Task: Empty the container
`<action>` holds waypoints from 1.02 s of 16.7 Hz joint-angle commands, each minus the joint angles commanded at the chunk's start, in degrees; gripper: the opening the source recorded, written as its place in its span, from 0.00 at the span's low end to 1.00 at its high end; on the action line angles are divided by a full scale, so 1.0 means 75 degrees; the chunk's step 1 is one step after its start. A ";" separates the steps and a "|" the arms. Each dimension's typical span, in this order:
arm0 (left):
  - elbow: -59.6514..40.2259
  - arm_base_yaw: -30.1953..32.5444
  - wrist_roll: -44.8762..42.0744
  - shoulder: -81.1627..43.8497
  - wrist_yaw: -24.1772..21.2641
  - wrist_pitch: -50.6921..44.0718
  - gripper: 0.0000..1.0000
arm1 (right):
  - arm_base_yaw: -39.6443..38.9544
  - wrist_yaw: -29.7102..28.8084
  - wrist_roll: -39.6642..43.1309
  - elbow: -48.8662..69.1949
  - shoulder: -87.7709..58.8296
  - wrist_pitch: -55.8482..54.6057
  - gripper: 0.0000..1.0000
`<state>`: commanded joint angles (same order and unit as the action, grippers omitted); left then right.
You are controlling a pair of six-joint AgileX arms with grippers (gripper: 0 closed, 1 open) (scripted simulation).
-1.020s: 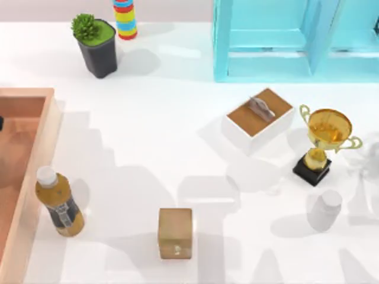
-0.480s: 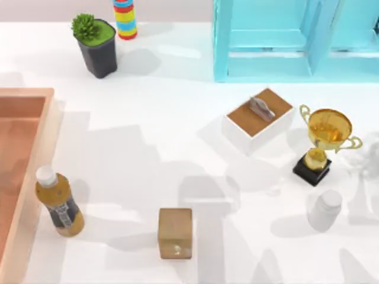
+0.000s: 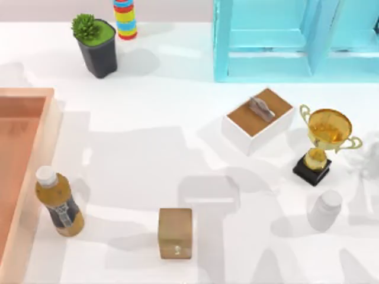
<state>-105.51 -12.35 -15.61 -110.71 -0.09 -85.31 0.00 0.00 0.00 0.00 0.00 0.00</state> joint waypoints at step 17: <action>-0.0605 0.2753 0.2906 -0.0824 0.0042 0.1914 0.00 | 0.0000 0.0000 0.0000 0.0000 0.0000 0.0000 1.00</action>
<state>-110.05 8.30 6.18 -116.89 0.23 -70.96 0.00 0.00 0.00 0.00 0.00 0.00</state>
